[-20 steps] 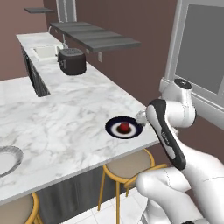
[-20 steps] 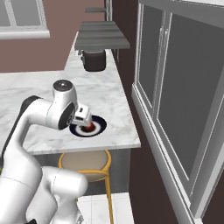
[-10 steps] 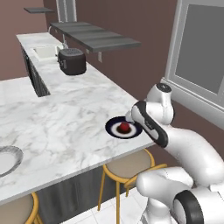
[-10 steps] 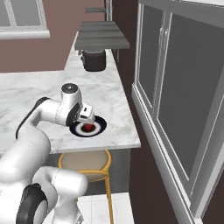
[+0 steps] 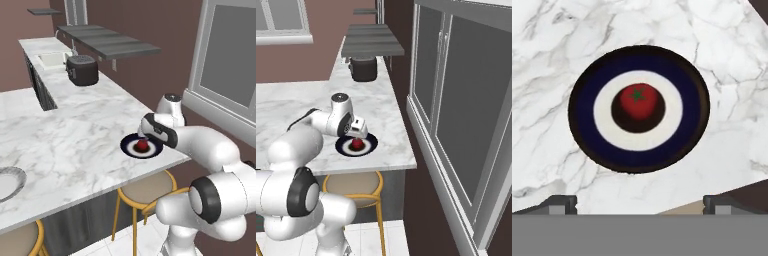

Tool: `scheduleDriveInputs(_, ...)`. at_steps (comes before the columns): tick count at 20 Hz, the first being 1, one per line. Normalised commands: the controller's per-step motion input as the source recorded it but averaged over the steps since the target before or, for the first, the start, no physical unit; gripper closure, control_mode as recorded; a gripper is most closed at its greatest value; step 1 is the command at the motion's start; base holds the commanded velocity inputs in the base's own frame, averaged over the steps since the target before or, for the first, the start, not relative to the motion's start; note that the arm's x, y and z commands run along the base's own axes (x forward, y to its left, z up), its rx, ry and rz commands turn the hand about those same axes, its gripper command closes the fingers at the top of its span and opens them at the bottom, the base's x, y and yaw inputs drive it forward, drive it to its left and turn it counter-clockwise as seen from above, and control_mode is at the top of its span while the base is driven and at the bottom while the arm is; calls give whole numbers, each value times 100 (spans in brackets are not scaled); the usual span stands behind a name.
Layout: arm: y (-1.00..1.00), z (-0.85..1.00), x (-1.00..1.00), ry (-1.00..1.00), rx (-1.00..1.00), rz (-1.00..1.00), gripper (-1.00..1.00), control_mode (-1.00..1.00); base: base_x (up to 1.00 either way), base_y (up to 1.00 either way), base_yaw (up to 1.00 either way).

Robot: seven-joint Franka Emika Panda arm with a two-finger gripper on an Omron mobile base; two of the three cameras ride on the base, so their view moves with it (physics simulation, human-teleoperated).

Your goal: Transport the chicken drumstick and tomato to the fridge. Place the chicken drumstick on the rack containing meat and place the tomato on the rack containing the vegetable, ensuring meats and vegetables are on different racks.

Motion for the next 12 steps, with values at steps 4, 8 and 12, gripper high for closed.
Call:
scheduleDriveInputs(4,4,-23,22,3,-4,0,-100,-100,0,0,0)
scheduleDriveInputs(8,1,-35,18,13,-2,0,-100,-100,0,0,0)
scheduleDriveInputs(12,0,-31,23,11,0,0,-100,-100,0,0,0)
